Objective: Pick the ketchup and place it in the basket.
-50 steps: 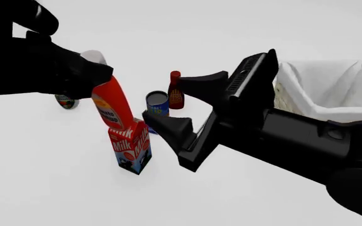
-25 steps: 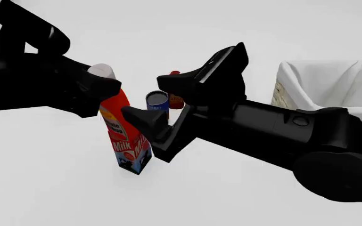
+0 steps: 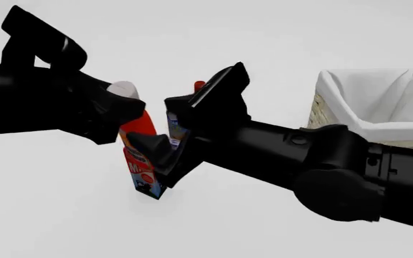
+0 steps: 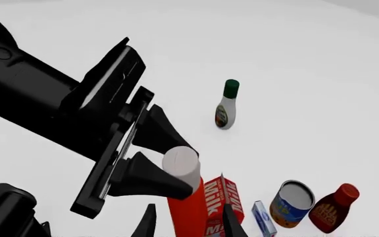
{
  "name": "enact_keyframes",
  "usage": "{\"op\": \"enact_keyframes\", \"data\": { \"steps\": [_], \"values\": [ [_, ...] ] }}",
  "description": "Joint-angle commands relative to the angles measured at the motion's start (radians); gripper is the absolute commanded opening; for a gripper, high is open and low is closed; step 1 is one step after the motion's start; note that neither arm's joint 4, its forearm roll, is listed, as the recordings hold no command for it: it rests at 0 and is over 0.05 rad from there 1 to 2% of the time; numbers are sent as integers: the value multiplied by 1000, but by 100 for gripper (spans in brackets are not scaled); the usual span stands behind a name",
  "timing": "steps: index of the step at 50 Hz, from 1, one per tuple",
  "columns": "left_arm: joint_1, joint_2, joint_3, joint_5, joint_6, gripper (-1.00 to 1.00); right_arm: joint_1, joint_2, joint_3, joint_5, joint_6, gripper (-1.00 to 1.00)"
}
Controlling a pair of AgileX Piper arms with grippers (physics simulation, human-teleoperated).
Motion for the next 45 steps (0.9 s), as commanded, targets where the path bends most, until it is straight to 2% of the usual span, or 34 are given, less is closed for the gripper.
{"op": "enact_keyframes", "data": {
  "steps": [1,21,32,34,35,45],
  "values": [
    [-18,1,-15,12,-6,-100,-1,49,-8,-13,-7,100],
    [-46,1,-48,51,-43,-100,-1,102,-22,-33,0,100],
    [-62,-1,-67,66,-54,-100,0,124,-16,-52,16,100],
    [-67,-1,-71,70,-59,-100,-19,129,-22,-58,34,100],
    [-69,-2,-72,71,-62,-100,-13,128,-17,-58,27,-100],
    [-91,-6,-82,82,-85,-100,-3,106,16,-71,31,-100]
  ]
}}
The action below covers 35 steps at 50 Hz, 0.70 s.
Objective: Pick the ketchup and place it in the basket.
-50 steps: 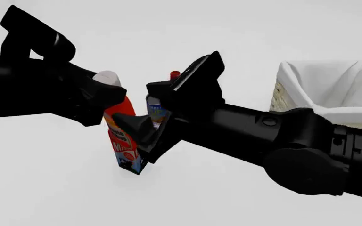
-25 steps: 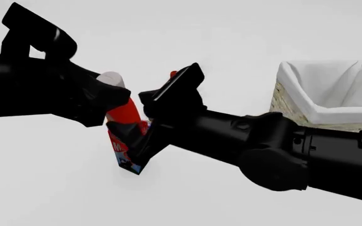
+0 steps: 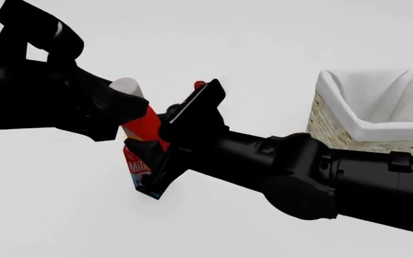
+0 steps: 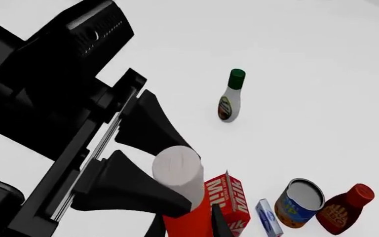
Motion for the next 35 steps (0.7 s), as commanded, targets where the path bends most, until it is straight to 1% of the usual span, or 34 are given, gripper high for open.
{"op": "enact_keyframes", "data": {
  "steps": [1,2,3,9,10,11,12,16,18,19,20,21,22,23,24,26,27,29,30,33,35],
  "values": [
    [-32,-12,-20,9,-2,-100,-1,-4,28,-13,10,-100],
    [-27,-15,-18,5,5,-100,-2,-5,29,-13,9,-100],
    [-33,-15,-17,6,-7,-100,-2,-8,31,-12,9,-100],
    [-32,-14,-27,-1,-5,-100,-10,-18,32,-7,12,-100],
    [-1,-20,-26,-7,34,-100,-10,-20,34,-7,12,-100],
    [-1,-20,-26,-7,34,-100,-10,-20,34,-7,12,-100],
    [-15,-15,-32,-8,-1,100,-13,-20,34,-6,12,-100],
    [-8,-26,-49,-12,-11,100,-19,-20,37,-4,14,-100],
    [0,-29,-58,-12,-2,100,-22,-20,36,-2,14,-100],
    [0,-35,-68,-16,-21,100,-23,-21,37,-2,15,-100],
    [-19,-39,-80,-17,-71,100,-24,-20,37,-3,15,-100],
    [-19,-39,-80,-17,-71,100,-27,-19,36,-3,18,-100],
    [6,-44,-89,-21,-30,100,-27,-20,38,-3,22,-100],
    [6,-44,-90,-21,-30,100,-27,-20,38,-3,22,-100],
    [-4,-38,-91,-14,-53,100,-28,-18,40,-5,20,-100],
    [4,-39,-92,-17,-41,100,-30,-20,41,-5,25,-100],
    [7,-42,-96,-18,-51,100,-31,-20,42,-5,23,-100],
    [21,-46,-99,-19,-35,100,-36,-21,43,-6,28,-100],
    [32,-49,-101,-20,-45,100,-37,-21,44,-6,29,-100],
    [41,-54,-107,-19,-36,100,-40,-23,51,-12,34,-100],
    [57,-60,-114,-20,-47,100,-42,-24,57,-15,36,-100]
  ]
}}
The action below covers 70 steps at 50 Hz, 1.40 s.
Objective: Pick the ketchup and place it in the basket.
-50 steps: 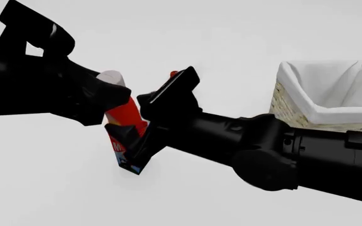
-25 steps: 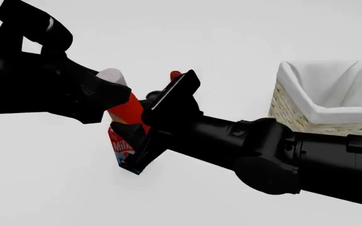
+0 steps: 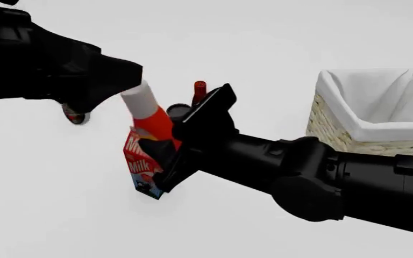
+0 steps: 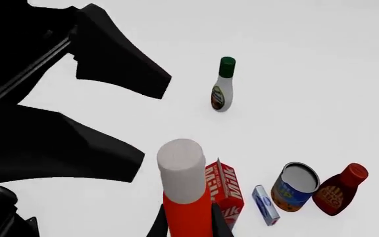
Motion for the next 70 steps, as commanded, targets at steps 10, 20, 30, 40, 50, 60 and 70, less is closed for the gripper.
{"op": "enact_keyframes", "data": {
  "steps": [10,20,30,40,50,60,70],
  "values": [
    [158,-87,15,-65,-14,100,-59,-55,44,-23,59,-100],
    [276,-159,121,-161,-77,100,-122,-118,67,-11,84,-100],
    [369,-228,302,-299,-97,100,-186,-178,63,20,102,-100],
    [509,-326,553,-469,-96,100,-251,-228,47,60,100,-100],
    [630,-537,744,-598,-155,100,-333,-299,52,79,104,-100],
    [714,-764,936,-669,-107,100,-406,-353,64,98,120,-100],
    [738,-900,1133,-727,-117,100,-484,-386,81,99,136,-100]
  ]
}}
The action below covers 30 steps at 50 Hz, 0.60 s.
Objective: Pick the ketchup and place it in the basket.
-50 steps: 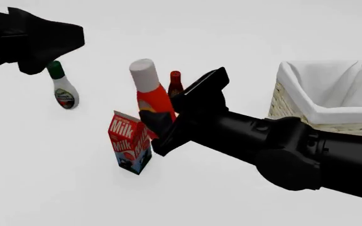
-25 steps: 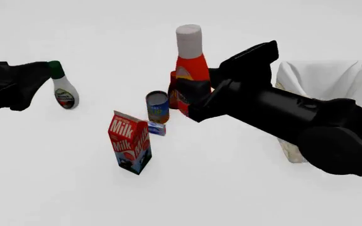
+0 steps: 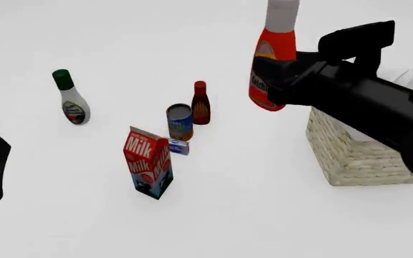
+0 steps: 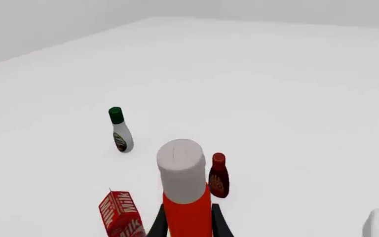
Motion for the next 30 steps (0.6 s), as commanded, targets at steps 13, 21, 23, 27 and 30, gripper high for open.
{"op": "enact_keyframes", "data": {
  "steps": [13,21,23,27,30],
  "values": [
    [108,-217,260,-132,100,100,-234,-63,14,-7,39,-100],
    [92,-217,270,-139,114,100,-314,-49,7,-17,21,-100],
    [94,-217,271,-139,114,100,-327,-46,5,-17,17,-100],
    [89,-216,274,-135,116,100,-368,-36,2,-22,10,-100],
    [86,-216,277,-135,121,100,-400,-25,3,-29,2,-100]
  ]
}}
